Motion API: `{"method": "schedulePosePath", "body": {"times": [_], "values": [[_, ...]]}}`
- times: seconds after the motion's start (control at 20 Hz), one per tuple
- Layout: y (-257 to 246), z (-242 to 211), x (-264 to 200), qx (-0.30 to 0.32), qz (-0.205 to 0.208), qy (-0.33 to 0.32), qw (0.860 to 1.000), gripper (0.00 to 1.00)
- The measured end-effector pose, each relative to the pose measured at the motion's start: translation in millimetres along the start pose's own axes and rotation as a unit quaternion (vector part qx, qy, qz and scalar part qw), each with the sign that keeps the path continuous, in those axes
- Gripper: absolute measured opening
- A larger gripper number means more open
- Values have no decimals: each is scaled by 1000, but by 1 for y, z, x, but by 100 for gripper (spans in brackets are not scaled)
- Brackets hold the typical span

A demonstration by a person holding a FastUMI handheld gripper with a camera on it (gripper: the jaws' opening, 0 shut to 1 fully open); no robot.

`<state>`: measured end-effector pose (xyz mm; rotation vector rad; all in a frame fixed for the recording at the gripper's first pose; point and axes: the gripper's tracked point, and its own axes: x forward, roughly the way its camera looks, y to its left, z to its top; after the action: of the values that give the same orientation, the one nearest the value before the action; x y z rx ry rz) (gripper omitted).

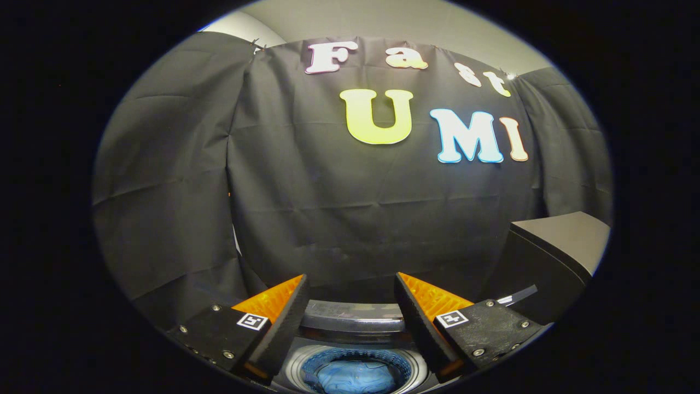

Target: Put the clothes into the washing machine and then close the washing machine lid.

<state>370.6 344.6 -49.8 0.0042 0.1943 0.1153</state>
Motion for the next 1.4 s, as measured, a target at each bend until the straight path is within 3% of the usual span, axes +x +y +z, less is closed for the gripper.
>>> {"method": "schedulePosePath", "body": {"times": [0.7, 1.0, 1.4], "values": [[-10, -102, -30, 9, 3, 93, 996, 95], [-4, -85, -46, 6, 18, 73, 997, 95], [-24, -20, -104, 8, 27, 18, 999, 95]]}}
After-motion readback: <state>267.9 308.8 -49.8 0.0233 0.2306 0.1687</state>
